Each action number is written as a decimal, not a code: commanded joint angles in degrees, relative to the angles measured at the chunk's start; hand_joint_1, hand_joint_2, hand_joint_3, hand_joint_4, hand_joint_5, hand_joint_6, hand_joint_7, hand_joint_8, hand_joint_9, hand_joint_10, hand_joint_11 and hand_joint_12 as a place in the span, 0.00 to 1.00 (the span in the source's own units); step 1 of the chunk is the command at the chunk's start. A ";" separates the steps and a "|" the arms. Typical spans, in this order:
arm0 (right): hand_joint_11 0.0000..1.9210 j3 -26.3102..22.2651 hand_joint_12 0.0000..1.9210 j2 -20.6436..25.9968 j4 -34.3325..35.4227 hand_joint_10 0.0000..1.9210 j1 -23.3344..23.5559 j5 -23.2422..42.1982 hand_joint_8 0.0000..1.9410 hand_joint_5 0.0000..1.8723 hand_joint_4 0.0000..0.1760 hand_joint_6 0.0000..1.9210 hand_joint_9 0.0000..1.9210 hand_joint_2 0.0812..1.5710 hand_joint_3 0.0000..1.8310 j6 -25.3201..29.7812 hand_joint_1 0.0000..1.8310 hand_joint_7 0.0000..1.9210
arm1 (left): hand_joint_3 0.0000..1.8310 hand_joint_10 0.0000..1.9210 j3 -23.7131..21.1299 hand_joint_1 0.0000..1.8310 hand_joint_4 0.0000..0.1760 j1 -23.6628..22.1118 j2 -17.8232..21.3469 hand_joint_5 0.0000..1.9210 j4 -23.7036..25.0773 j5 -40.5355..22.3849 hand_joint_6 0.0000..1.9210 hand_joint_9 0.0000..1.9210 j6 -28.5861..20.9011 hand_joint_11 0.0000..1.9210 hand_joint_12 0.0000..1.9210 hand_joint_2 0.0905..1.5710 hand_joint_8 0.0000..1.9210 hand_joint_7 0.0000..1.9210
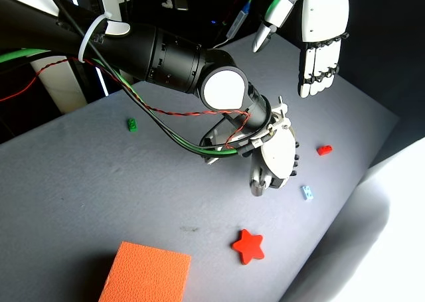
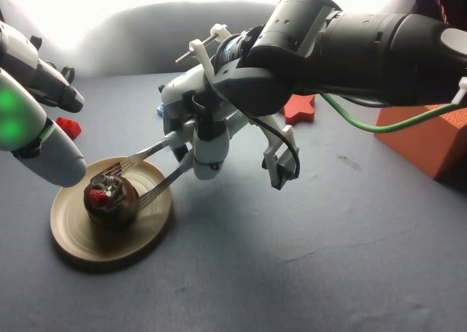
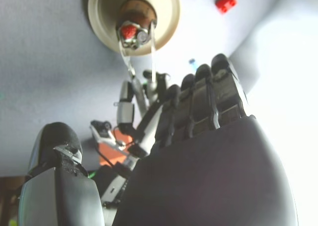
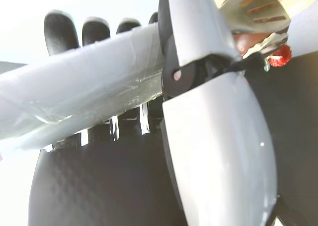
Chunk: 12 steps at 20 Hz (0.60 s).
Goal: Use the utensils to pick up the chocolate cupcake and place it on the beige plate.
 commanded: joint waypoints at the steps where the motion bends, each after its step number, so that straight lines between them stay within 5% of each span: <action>1: 0.31 0.12 0.82 0.28 -0.56 0.84 0.25 3.89 0.81 0.40 0.00 0.60 0.34 0.79 0.00 -0.21 0.73 0.33 | 0.00 0.00 -0.18 0.22 0.00 -0.53 0.24 0.00 1.72 -2.17 0.00 0.00 0.20 0.00 0.00 0.62 0.00 0.00; 8: 0.24 0.12 0.85 0.74 -0.56 0.90 0.15 3.45 0.84 0.34 0.00 0.69 0.31 0.82 0.00 -1.11 0.71 0.31 | 0.00 0.00 -0.11 0.22 0.00 -0.53 0.36 0.00 1.74 -2.05 0.00 0.00 0.18 0.00 0.00 0.62 0.00 0.00; 9: 0.21 0.13 0.86 0.81 -0.56 0.81 0.15 3.45 0.87 0.33 0.00 0.72 0.21 0.83 0.00 -1.22 0.63 0.31 | 0.00 0.00 -0.09 0.22 0.00 -0.53 0.38 0.00 1.74 -2.03 0.00 0.00 0.18 0.00 0.00 0.63 0.00 0.00; 12: 0.17 0.12 0.85 0.97 -0.55 0.73 0.09 3.42 0.85 0.38 0.00 0.66 0.19 0.81 0.00 -1.51 0.63 0.33 | 0.00 0.00 0.00 0.23 0.00 -0.54 0.41 0.00 1.74 -2.01 0.00 0.01 0.17 0.01 0.00 0.62 0.00 0.00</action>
